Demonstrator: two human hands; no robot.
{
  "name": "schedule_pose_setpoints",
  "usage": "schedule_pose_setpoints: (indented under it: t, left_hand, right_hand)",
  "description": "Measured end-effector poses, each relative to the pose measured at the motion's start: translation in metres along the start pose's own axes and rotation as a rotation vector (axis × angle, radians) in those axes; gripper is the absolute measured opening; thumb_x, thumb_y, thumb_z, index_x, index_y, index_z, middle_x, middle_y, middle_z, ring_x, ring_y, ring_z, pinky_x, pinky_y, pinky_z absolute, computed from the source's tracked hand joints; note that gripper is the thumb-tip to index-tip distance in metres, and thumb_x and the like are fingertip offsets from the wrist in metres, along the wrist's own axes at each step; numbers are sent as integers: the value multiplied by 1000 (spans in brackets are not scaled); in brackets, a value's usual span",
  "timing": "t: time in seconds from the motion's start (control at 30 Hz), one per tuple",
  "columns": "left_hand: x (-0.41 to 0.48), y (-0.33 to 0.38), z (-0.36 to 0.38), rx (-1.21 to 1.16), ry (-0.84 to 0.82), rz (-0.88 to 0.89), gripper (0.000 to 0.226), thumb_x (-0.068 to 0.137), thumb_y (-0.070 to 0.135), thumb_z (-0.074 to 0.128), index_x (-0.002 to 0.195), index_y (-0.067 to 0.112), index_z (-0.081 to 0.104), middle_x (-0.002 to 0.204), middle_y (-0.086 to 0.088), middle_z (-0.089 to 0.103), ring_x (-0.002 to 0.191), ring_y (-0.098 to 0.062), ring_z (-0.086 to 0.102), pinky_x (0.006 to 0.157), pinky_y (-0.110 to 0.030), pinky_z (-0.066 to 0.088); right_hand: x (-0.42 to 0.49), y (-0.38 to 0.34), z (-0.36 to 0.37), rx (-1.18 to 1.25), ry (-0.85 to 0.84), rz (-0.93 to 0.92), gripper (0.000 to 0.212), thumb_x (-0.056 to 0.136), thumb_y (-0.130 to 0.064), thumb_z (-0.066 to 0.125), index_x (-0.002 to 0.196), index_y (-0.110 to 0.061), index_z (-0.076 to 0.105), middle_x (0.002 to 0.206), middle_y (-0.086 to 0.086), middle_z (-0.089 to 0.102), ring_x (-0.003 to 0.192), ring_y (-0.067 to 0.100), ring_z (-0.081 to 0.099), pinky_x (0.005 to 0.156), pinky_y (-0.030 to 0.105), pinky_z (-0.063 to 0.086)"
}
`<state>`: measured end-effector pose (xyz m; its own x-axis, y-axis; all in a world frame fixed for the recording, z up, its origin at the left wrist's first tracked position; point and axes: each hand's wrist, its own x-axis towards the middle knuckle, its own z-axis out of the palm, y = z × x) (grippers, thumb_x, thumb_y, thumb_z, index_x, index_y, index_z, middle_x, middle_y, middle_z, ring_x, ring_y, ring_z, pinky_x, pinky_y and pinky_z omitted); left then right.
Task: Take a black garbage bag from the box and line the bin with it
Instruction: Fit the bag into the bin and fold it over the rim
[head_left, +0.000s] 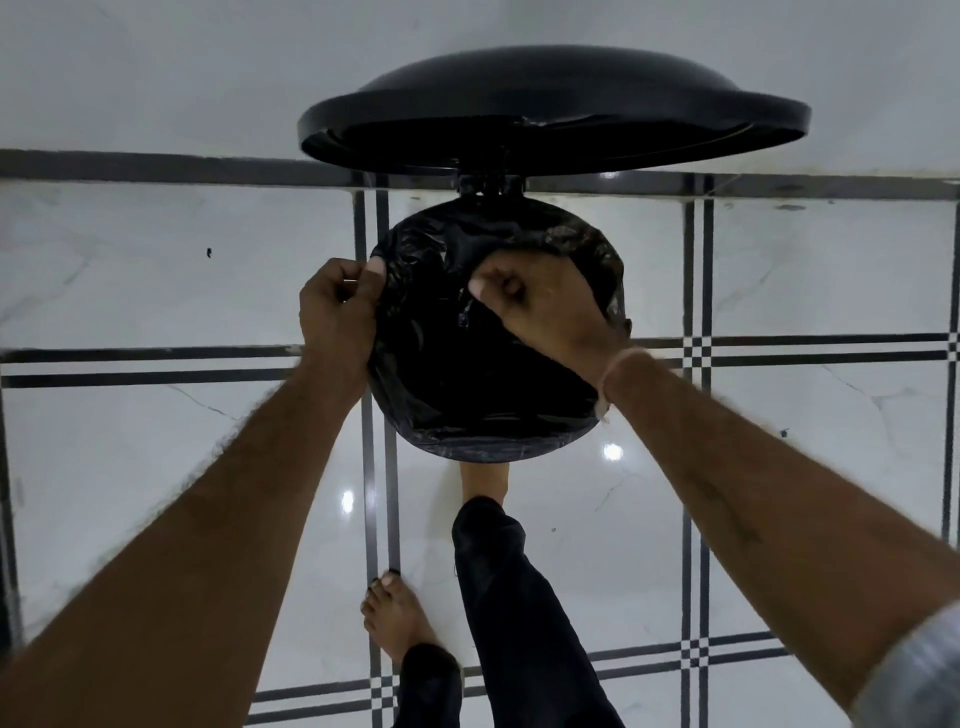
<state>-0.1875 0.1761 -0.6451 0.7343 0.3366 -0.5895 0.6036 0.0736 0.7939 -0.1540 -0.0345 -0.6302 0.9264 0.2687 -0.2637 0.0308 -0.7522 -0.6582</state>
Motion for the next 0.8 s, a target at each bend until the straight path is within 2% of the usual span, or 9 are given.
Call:
schedule_pose_setpoints:
  t: [0.13, 0.23, 0.33, 0.43, 0.5, 0.57, 0.63, 0.73, 0.8]
  left_hand:
    - [1, -2, -1, 13, 8, 1, 22, 97, 38, 67, 86, 18, 67, 80, -4, 69, 74, -18, 68, 72, -34, 59]
    - [-1, 0, -1, 32, 17, -14, 23, 95, 42, 68, 83, 22, 67, 82, -6, 70, 76, -20, 68, 76, -42, 60]
    - [-1, 2, -2, 28, 18, -35, 24, 91, 45, 71, 80, 24, 67, 87, -11, 70, 78, -24, 68, 82, -51, 61]
    - [-1, 2, -2, 13, 23, -31, 26, 92, 41, 71, 84, 16, 68, 87, -12, 69, 80, -23, 66, 87, -52, 60]
    - [-1, 1, -1, -11, 27, -43, 34, 95, 38, 71, 95, 3, 69, 87, -12, 68, 80, -22, 65, 85, -48, 61]
    - [0, -1, 0, -33, 40, -65, 40, 97, 38, 70, 101, -2, 69, 86, -9, 70, 80, -21, 67, 82, -41, 61]
    - [0, -3, 0, -32, 44, -91, 39, 99, 38, 68, 100, 0, 71, 84, -6, 72, 76, -17, 70, 75, -33, 63]
    - [-2, 1, 4, -19, 20, -146, 34, 101, 39, 64, 90, 8, 71, 77, 0, 71, 64, -9, 69, 59, -22, 59]
    - [-3, 3, 5, -45, 28, -163, 36, 102, 39, 63, 92, 6, 72, 80, -2, 71, 69, -13, 70, 65, -25, 61]
  right_hand:
    - [50, 4, 5, -15, -193, 161, 35, 98, -27, 66, 132, -19, 71, 116, 5, 76, 108, 20, 71, 102, 39, 53]
    - [47, 3, 0, -13, -232, 181, 30, 95, -25, 69, 123, -14, 75, 109, 7, 77, 101, 24, 73, 98, 43, 55]
    - [10, -1, -8, -30, 51, 119, 21, 93, -29, 64, 101, -15, 78, 95, 2, 78, 90, 21, 73, 84, 39, 57]
    - [-11, 5, -21, -143, 369, 203, 29, 97, -28, 58, 121, -18, 70, 119, 8, 68, 111, 27, 62, 89, 37, 51]
    - [-8, 19, -28, -26, 394, 436, 32, 100, -31, 55, 125, -18, 70, 125, 7, 68, 117, 29, 62, 95, 36, 50]
    - [-2, 29, -35, 246, 319, 616, 27, 97, -34, 58, 110, -20, 77, 112, 5, 76, 110, 29, 70, 98, 38, 55]
    - [2, 37, -43, 584, 279, 704, 22, 97, -30, 62, 92, -15, 77, 96, 11, 77, 94, 33, 74, 93, 49, 61]
    - [6, 37, -58, 821, 192, 783, 28, 105, -13, 56, 80, -8, 67, 80, 11, 69, 73, 25, 68, 70, 36, 64]
    - [7, 43, -63, 856, 138, 825, 24, 104, -15, 58, 83, -7, 67, 92, 13, 69, 85, 26, 67, 76, 34, 60]
